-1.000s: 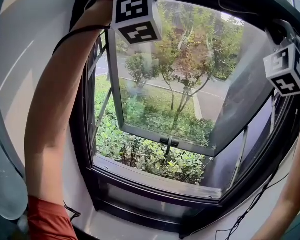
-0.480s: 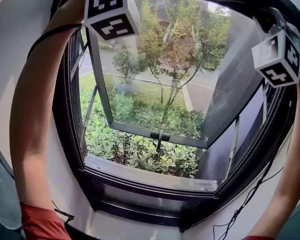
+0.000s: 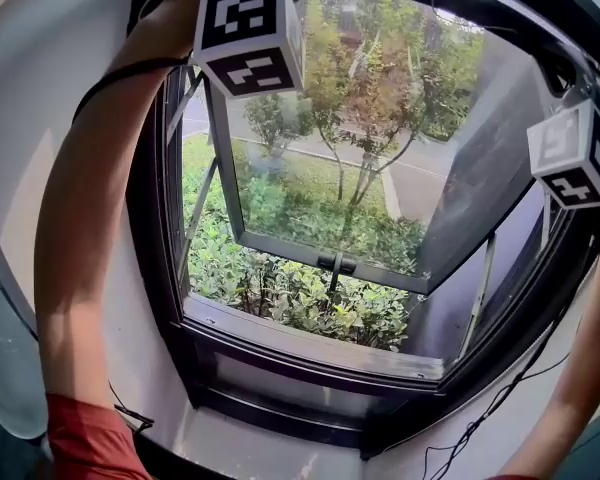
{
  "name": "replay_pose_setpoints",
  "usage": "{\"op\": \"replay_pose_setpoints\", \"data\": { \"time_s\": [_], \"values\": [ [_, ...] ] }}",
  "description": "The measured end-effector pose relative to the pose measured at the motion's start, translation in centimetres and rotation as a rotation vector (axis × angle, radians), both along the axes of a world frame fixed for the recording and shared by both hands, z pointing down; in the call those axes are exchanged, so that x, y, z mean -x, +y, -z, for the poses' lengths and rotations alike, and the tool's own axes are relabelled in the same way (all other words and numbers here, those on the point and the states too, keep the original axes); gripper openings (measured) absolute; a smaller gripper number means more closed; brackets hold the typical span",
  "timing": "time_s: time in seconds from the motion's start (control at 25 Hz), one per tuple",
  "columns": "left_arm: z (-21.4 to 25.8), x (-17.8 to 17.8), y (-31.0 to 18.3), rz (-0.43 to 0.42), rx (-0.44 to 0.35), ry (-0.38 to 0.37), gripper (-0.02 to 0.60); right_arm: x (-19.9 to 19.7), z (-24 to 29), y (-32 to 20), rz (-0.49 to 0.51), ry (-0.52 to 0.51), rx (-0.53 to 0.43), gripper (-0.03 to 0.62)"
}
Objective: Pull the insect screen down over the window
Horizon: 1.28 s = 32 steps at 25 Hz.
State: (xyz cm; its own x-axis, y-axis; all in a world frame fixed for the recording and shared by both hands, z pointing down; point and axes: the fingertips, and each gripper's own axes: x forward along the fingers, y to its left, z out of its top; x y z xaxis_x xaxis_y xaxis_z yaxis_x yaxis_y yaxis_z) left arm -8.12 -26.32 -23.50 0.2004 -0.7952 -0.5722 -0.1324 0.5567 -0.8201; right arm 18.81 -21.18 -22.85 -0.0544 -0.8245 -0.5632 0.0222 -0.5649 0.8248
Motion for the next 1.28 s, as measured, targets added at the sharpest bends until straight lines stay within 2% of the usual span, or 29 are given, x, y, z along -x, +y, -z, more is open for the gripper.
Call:
{"op": "replay_pose_setpoints", "data": {
  "time_s": [0.56, 1.28],
  "values": [
    [-5.4, 0.4, 0.1, 0.001, 0.067, -0.043, 0.026, 0.0, -5.6, -0.1, 0.011, 0.002, 0.062, 0.029],
    [-12.8, 0.1, 0.5, -0.020, 0.115, -0.055, 0.026, -0.4, -12.8, 0.3, 0.022, -0.014, 0.092, 0.029]
  ]
}}
